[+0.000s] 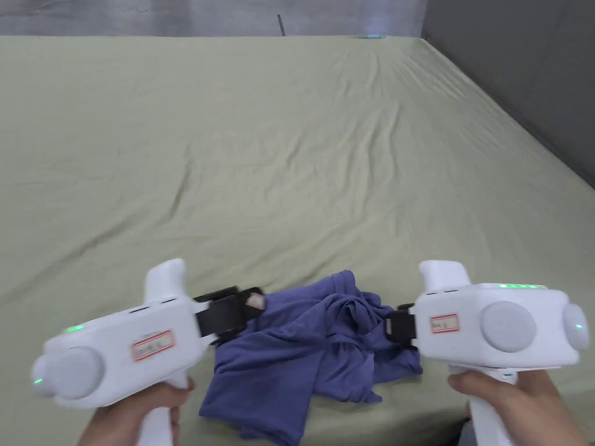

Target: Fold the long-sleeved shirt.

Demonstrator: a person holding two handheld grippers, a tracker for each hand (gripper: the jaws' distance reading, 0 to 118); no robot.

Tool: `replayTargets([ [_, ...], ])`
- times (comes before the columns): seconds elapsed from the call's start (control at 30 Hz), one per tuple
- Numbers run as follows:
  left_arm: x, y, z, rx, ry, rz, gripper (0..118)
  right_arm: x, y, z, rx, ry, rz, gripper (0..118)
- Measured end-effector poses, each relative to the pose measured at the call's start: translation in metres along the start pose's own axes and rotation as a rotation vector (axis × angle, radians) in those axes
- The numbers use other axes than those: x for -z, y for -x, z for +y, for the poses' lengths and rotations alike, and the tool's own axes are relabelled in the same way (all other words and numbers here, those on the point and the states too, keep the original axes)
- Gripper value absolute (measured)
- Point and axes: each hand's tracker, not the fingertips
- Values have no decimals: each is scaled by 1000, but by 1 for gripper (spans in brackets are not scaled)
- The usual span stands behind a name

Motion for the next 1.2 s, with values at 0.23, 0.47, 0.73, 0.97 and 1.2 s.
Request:
replayTargets([
  [0.23,-32,57,-13,-134,-8,77,2,79,66,7,-60,115,291,4],
  [0.47,-6,73,-31,-250,81,28,118,129,23,-3,105,196,312,4],
  [0.73,53,71,-42,-275,165,-37,118,121,11,1,102,198,294,4],
  [0.97,92,56,-47,-244,166,29,21,119,12,1,94,200,290,4],
  [1.2,40,71,-12,-222,88,13,18,87,36,18,25,113,237,4],
])
